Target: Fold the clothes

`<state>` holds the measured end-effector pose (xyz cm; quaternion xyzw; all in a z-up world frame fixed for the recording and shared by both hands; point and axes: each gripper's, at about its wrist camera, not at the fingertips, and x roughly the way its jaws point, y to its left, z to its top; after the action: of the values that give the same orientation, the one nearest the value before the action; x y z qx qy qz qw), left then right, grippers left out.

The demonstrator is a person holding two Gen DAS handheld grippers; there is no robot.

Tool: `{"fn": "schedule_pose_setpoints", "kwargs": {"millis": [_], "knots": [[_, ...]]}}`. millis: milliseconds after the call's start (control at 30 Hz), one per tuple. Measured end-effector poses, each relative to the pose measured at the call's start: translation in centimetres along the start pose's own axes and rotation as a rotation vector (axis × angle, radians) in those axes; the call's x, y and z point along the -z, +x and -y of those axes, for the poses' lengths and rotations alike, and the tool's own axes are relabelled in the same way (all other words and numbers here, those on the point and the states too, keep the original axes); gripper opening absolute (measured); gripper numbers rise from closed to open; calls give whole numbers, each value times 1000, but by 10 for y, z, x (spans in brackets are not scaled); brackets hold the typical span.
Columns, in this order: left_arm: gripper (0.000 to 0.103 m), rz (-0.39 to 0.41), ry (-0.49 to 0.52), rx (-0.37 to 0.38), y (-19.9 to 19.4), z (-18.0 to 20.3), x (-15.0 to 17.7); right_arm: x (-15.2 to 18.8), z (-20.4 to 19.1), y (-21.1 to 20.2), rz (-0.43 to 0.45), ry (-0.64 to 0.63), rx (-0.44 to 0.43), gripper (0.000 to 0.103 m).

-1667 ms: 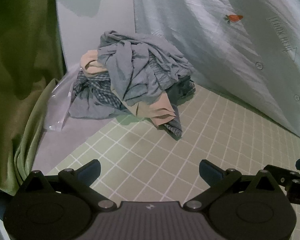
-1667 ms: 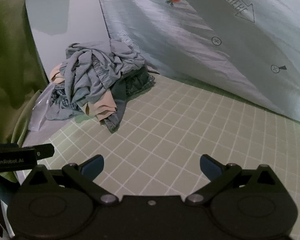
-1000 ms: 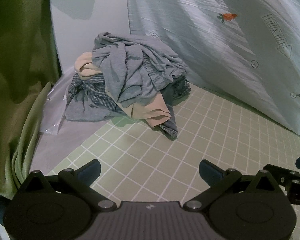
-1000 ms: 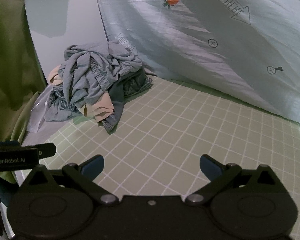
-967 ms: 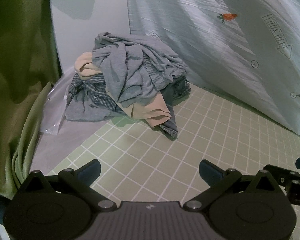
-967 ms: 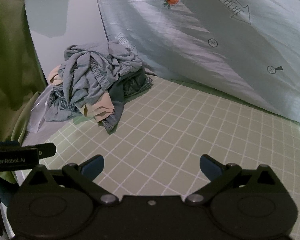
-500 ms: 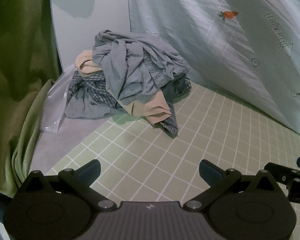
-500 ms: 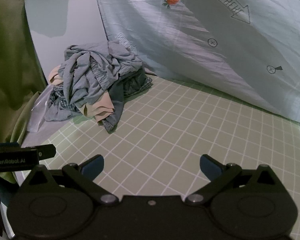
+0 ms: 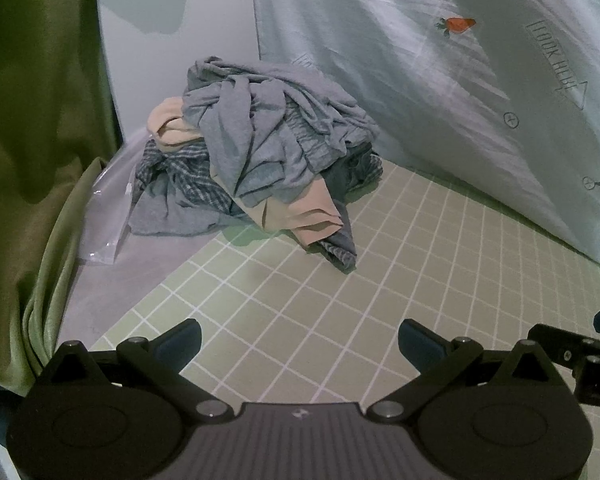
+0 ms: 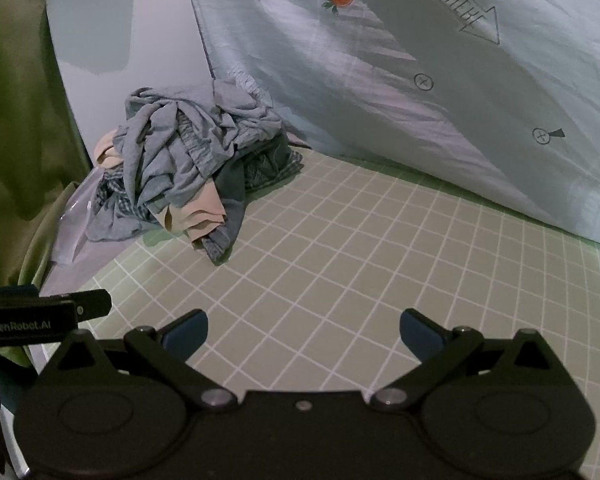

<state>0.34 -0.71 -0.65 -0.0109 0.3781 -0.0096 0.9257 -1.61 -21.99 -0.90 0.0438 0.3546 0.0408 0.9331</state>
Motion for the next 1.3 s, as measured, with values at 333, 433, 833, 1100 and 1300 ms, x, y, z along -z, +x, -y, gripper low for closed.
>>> {"fn": "schedule_pose_setpoints", "kwargs": {"millis": [333, 433, 833, 1100, 1300], "knots": [[103, -7, 4, -4, 2, -2, 2, 0, -2, 3, -17, -2, -6, 103], [103, -13, 5, -9, 4, -2, 2, 0, -3, 5, -21, -4, -9, 103], [103, -14, -22, -39, 12, -9, -17, -17, -3, 26, -33, 4, -20, 103], [103, 20, -71, -100, 34, -29, -64, -62, -20, 60, -8, -54, -46, 103], [103, 57, -77, -100, 69, -50, -123, -115, -41, 103, 29, -57, -49, 103]]}}
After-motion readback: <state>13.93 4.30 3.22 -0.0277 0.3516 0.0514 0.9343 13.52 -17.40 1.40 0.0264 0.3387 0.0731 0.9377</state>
